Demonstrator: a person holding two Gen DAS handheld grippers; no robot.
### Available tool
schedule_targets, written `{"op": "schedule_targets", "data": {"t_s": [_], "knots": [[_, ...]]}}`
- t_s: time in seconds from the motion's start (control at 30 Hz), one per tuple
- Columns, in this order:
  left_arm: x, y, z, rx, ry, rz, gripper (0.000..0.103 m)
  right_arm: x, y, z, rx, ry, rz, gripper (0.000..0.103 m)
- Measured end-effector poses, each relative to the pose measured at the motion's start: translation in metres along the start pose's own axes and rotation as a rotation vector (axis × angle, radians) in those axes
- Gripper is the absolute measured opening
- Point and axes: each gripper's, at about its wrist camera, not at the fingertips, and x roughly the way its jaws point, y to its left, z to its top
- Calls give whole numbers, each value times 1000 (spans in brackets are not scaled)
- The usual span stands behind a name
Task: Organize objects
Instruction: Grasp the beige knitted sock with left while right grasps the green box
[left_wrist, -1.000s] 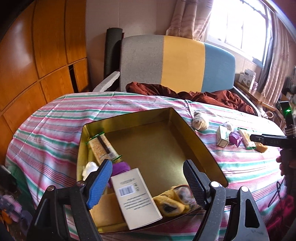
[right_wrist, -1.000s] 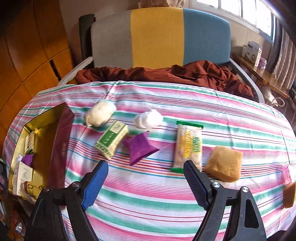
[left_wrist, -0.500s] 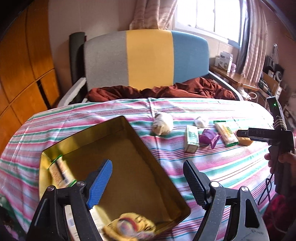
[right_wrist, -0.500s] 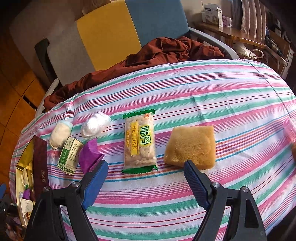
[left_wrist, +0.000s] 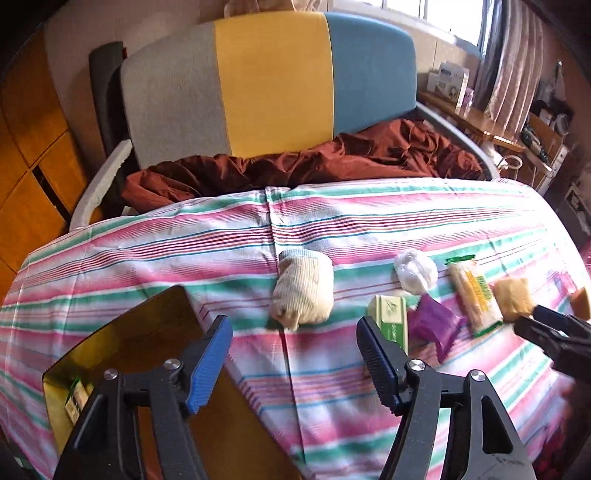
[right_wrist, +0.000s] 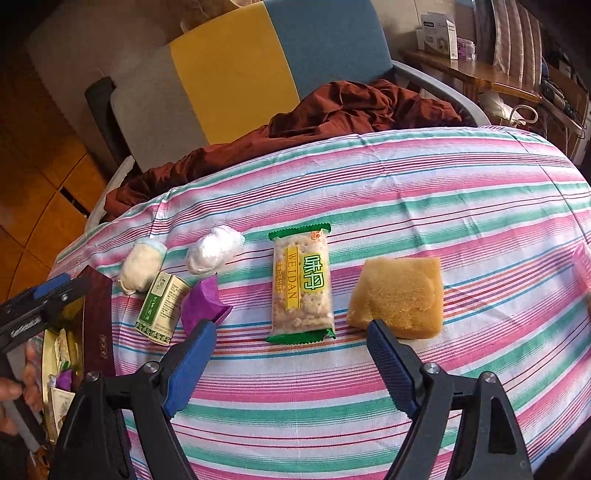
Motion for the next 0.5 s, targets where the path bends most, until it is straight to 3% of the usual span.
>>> {"op": "schedule_targets", "data": {"t_s": [0.43,0.5], "knots": [[96,-12,30,27,127,49,68,4,11,-2,-47,20,30,85],[107,-11,28,10,157,18,54,4,12,-2,-54,20,30,85]]}}
